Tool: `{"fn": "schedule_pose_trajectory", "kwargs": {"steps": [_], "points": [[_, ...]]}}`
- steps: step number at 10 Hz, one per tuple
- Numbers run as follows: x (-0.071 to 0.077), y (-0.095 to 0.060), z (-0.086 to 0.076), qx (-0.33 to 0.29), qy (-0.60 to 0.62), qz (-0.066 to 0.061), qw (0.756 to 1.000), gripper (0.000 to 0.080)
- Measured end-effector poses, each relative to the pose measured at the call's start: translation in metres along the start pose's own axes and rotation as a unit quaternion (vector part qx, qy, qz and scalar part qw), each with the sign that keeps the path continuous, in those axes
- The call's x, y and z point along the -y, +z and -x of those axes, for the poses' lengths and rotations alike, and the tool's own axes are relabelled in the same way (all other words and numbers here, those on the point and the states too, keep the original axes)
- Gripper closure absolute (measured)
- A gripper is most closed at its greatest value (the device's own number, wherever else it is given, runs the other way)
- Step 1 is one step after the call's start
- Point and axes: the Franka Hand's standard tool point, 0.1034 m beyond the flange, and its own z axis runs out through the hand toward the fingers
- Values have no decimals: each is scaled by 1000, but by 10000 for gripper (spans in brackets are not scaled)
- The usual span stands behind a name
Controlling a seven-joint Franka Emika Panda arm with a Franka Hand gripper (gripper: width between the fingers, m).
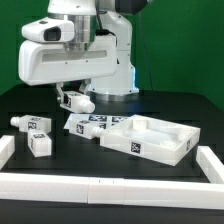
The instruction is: Assemble one leg
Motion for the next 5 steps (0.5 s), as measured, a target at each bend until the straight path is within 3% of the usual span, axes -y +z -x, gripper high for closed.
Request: {"fn": "schedule_pose_trajectory", "kwargs": {"steps": [1, 2, 3, 4, 5], "points": [[1, 0, 3, 1, 1, -1, 1000, 515], [10, 0, 23, -6, -7, 1, 1000, 515], [28, 5, 48, -20, -9, 12, 1000, 515], [43, 15, 66, -21, -4, 10, 1000, 514], [44, 16, 68, -23, 4, 8, 1000, 514]]}}
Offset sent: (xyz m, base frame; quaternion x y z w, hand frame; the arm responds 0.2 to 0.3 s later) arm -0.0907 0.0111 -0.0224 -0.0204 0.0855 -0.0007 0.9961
